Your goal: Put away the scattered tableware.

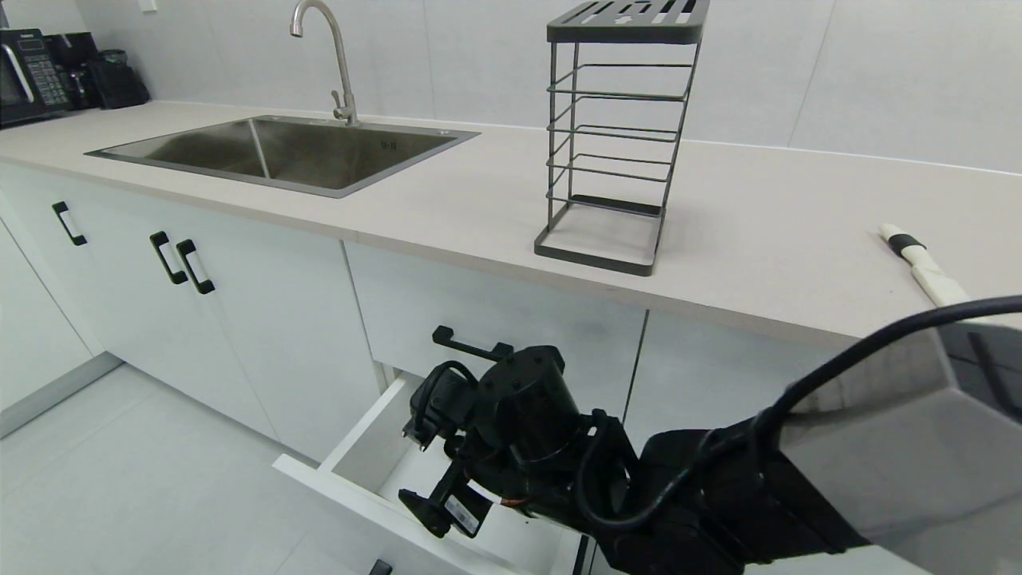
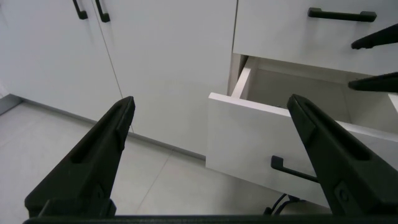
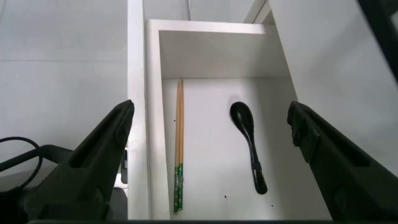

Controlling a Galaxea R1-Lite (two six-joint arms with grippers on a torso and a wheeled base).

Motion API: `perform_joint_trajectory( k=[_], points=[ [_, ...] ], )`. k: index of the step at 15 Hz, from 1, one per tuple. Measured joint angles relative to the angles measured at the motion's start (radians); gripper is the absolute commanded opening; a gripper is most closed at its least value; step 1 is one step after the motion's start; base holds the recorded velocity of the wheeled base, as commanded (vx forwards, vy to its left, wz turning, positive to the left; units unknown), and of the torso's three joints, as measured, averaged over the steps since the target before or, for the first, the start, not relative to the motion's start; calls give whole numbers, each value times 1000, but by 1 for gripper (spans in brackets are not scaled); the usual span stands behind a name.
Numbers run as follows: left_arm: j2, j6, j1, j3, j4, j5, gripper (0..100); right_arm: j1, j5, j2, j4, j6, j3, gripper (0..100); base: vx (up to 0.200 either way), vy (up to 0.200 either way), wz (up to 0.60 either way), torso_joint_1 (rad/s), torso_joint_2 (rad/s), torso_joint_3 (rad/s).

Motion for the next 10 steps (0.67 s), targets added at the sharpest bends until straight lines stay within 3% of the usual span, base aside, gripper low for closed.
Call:
perform_joint_trajectory(
  k=[3,10],
  points=[
    [0,0,0,0,0,0,100,7,0,-76,-68,-1,95,100,0,0,0,0,0,0],
    [0,0,0,0,0,0,100,19,0,-346,-221,10,509,100,0,0,0,0,0,0]
  ],
)
